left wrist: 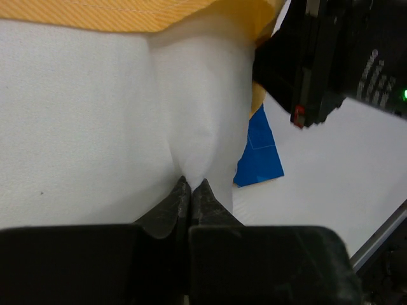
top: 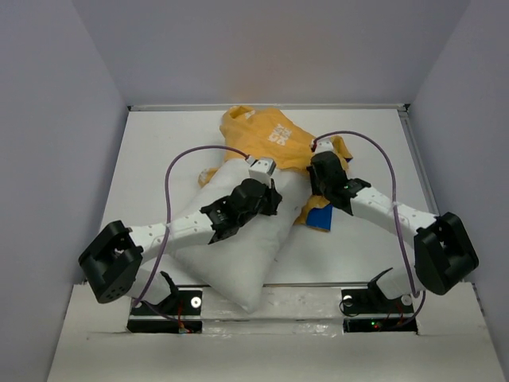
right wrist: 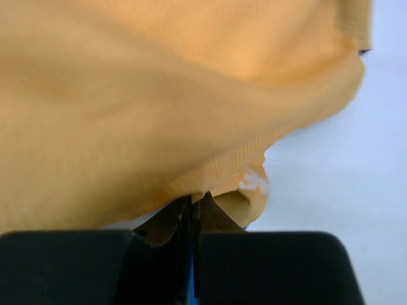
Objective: Put the pillow into the pillowcase
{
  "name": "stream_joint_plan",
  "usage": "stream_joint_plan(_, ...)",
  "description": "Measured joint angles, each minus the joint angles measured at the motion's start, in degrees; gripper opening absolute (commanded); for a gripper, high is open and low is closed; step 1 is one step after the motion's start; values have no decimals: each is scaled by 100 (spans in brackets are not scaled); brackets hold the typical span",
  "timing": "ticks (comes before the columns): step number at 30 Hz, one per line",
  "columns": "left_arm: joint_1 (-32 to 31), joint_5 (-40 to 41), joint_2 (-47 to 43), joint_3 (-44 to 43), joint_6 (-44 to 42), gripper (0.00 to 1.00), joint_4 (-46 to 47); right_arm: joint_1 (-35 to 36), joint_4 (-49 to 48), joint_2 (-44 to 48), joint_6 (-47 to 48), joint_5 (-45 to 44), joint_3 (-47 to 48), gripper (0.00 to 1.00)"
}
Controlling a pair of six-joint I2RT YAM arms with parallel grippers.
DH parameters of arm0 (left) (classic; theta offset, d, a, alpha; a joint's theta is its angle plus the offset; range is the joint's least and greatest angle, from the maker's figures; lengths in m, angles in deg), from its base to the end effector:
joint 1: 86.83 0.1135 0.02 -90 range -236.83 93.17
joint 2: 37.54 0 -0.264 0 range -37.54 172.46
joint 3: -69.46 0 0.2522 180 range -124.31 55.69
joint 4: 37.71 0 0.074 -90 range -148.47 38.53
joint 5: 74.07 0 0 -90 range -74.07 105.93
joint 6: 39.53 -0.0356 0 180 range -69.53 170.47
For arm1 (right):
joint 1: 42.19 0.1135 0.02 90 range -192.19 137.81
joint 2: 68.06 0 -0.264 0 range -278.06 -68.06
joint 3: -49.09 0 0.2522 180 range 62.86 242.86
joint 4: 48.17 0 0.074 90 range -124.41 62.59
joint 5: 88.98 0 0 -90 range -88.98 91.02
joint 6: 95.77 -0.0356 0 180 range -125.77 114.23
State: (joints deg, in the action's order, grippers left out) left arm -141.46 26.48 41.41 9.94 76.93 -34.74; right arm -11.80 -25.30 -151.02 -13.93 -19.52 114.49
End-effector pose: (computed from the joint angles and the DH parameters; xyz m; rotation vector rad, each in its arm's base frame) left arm 0.1858 -0.2505 0.2578 0.3402 1.9028 -0.8014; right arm 0.2735 0.1459 0.2298 -0.2453 2.2102 -0.0412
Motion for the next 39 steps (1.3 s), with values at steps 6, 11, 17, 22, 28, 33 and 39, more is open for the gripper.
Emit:
stream_joint_plan(6, 0, 46, 341, 11, 175, 0, 691, 1147, 485, 605, -389, 857, -90, 0)
stream_joint_plan(11, -15, 337, 457, 238, 535, 0, 1416, 1508, 940, 1298, -706, 1738, -168, 0)
stream_joint_plan(17, -142, 1062, 459, 492, 988, 0, 2164, 1508, 1075, 1919, -1104, 2599, -190, 0)
stream_joint_plan(22, -162, 1738, 490, 645, 1215, 0, 2656, 1530, 798, 2052, -1508, 3126, -566, 0)
stream_joint_plan(28, -166, 2256, 490, 699, 1154, 0, 3051, 1228, 741, 1687, -1598, 3344, -481, 0)
stream_joint_plan(33, -24, 2636, -98, 586, 573, 0, 3027, 553, 1019, 258, -1305, 3969, 1484, 0)
stream_joint_plan(39, 404, 2964, -748, 52, 2, 0, 2758, 525, 1478, -1480, -824, 4889, 5396, 0)
